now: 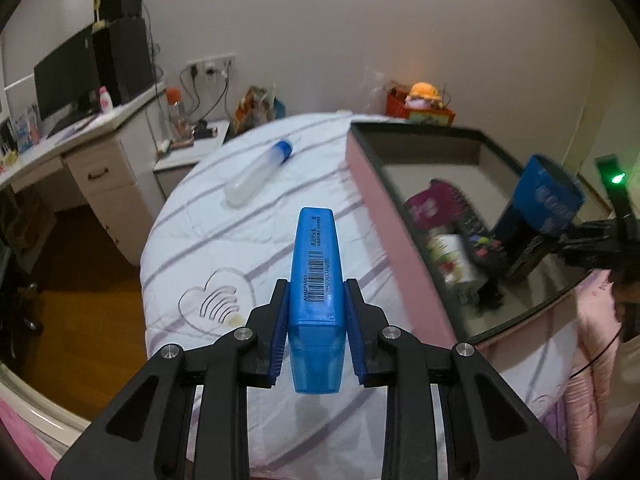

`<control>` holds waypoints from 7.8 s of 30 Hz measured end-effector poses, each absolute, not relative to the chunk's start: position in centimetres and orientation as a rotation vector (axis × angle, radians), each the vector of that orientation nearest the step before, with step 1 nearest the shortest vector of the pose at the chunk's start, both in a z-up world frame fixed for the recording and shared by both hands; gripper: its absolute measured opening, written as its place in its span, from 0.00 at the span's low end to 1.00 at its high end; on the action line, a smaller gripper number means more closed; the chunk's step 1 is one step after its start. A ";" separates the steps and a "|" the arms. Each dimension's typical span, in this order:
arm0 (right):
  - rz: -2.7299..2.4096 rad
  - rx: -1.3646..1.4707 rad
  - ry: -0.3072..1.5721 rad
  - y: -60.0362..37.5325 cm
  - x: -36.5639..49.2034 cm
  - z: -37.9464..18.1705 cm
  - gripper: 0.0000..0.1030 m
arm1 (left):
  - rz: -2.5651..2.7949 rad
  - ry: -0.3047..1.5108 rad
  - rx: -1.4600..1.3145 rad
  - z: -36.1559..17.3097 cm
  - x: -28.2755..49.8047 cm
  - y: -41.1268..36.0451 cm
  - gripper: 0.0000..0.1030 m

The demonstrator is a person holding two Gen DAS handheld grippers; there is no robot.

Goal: Organize rigid objects
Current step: 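Carry the blue highlighter with the left gripper over the tray, then lower the highlighter into the tray and open the left gripper, then move the left gripper to the clear bottle and grasp it, then carry the clear bottle with the left gripper into the tray, then open the left gripper to release the bottle in the tray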

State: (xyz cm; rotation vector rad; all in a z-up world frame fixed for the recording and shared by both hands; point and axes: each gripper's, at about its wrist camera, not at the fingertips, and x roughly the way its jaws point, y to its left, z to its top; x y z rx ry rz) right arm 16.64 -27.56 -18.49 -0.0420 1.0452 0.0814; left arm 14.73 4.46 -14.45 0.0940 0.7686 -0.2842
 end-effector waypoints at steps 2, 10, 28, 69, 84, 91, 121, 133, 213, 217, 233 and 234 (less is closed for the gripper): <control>0.082 -0.043 1.045 -27.5 16.6 -18.5 0.36 | -0.294 0.746 0.108 -13.6 14.3 3.9 0.26; 0.083 -0.041 1.044 -27.5 16.6 -18.5 0.36 | -0.354 0.695 0.151 -11.3 13.1 1.1 0.26; 0.102 -0.032 1.036 -27.7 16.6 -18.5 0.36 | -0.461 0.755 0.219 -13.0 15.0 -6.5 0.26; 0.095 -0.039 1.047 -27.5 16.5 -18.5 0.36 | -0.402 0.688 0.145 -11.4 14.5 -2.5 0.81; 0.082 -0.043 1.049 -27.2 16.3 -18.5 0.36 | -0.254 0.700 0.153 -12.6 16.5 4.6 0.85; 0.080 -0.049 1.048 -27.1 16.3 -18.5 0.36 | -0.225 0.740 0.129 -14.5 19.3 7.6 0.85; 0.076 -0.058 1.036 -27.1 16.1 -18.3 0.36 | -0.333 0.902 0.148 -20.0 32.0 6.6 0.25; 0.094 -0.057 1.037 -27.4 16.3 -18.4 0.36 | -0.308 0.948 0.164 -20.0 19.3 6.1 0.25; 0.136 -0.008 1.043 -28.1 16.3 -18.6 0.36 | -0.420 0.858 0.191 -15.8 18.1 -8.7 0.25; 0.139 -0.011 1.044 -28.0 16.2 -18.6 0.36 | -0.438 0.865 0.189 -16.3 18.6 -9.4 0.25; 0.135 -0.016 1.049 -27.8 16.4 -18.6 0.36 | -0.451 0.805 0.120 -14.5 18.1 -8.2 0.70; 0.134 -0.018 1.049 -27.8 16.4 -18.6 0.36 | -0.444 0.783 0.110 -13.9 17.7 -7.7 0.71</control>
